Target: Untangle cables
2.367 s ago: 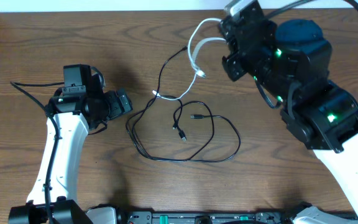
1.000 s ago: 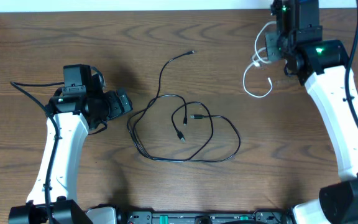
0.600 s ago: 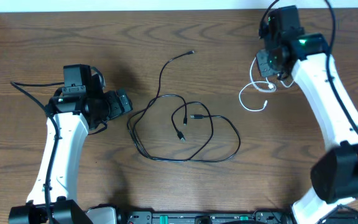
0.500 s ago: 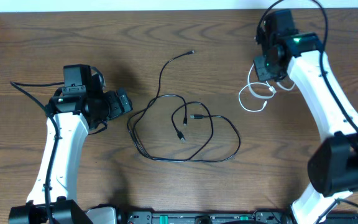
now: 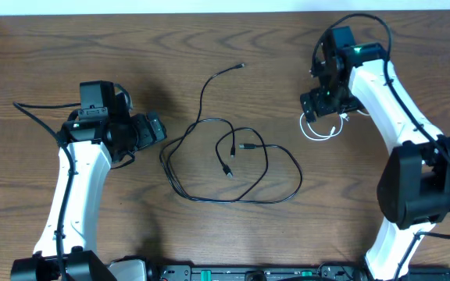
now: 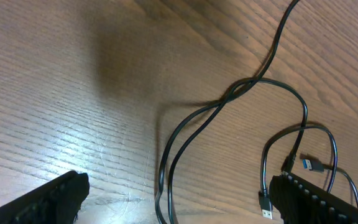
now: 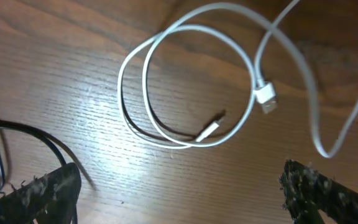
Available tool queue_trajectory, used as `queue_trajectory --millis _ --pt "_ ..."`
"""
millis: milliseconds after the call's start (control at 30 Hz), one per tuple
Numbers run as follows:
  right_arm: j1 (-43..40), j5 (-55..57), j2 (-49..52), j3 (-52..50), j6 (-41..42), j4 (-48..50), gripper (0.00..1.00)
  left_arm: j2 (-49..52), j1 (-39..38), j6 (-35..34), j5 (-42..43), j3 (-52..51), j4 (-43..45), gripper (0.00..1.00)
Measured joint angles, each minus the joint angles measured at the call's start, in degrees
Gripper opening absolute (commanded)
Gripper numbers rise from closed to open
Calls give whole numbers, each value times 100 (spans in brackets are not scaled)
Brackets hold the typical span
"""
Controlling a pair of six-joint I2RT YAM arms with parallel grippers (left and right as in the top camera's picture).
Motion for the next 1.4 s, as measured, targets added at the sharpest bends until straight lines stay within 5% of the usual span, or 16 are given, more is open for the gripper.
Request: queue_trajectory --millis 433,500,800,867,967,1033,1400 --pt "0 -472 55 -1211 0 776 97 0 0 0 0 0 0 98" --pt "0 -573 57 -1425 -17 970 85 0 0 0 0 0 2 98" --pt "7 -1132 11 -1928 -15 1709 1 0 0 0 0 0 2 98" --pt "35 -1307 15 -2004 0 1766 5 2 0 0 0 0 0 98" --pt "68 -1508 11 -2002 15 1703 48 7 0 0 0 0 2 98" --pt "87 -1552 11 -1908 39 1464 61 11 0 0 0 0 -4 98" --pt "98 -1460 55 -166 4 -13 72 13 0 0 0 0 0 98"
